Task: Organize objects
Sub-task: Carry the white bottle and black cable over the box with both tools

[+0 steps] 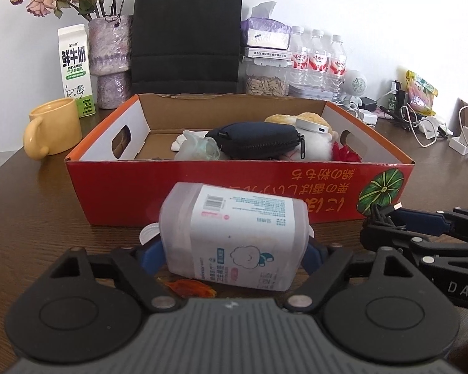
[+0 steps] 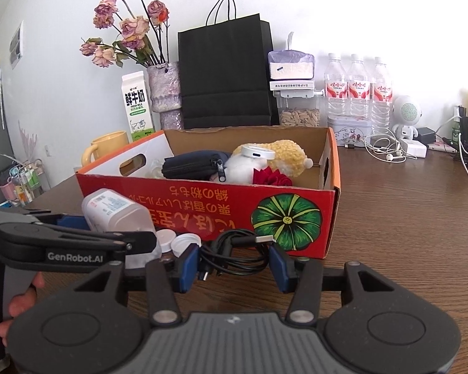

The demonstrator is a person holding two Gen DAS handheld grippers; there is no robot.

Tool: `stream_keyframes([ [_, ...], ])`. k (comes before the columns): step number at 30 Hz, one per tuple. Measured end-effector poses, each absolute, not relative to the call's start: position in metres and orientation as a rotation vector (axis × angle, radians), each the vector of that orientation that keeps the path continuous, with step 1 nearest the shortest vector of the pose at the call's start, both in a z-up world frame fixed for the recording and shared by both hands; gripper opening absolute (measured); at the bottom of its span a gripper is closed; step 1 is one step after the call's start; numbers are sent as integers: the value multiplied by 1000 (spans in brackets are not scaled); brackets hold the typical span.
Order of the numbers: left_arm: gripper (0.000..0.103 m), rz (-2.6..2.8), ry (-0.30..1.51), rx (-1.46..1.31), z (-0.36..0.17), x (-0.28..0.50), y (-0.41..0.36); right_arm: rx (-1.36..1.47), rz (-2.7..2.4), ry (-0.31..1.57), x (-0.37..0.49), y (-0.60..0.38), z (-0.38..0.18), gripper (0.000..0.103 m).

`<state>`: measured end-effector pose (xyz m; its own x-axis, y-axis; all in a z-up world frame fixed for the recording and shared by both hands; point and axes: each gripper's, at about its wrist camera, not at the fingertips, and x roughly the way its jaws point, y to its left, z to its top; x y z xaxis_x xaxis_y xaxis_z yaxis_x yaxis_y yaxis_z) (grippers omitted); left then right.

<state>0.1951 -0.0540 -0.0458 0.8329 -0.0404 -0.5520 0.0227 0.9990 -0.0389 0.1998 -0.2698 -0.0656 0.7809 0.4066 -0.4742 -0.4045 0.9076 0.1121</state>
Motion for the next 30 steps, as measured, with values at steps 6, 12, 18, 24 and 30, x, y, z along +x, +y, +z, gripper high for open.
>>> stream_keyframes([
  [6, 84, -26, 554, -36, -41, 187, -53, 5, 429, 494, 198, -271, -65, 47],
  [12, 84, -27, 498, -39, -27, 171, -50, 9, 421, 465, 194, -272, -62, 47],
  [18, 84, -19, 437, -44, -8, 161, -42, 10, 420, 430, 190, -270, -57, 47],
  [24, 84, -6, 384, -33, 10, 165, -33, 26, 412, 385, 193, -269, -43, 47],
  [30, 84, 5, 337, -36, 27, 176, -26, 14, 408, 335, 202, -263, -24, 47],
])
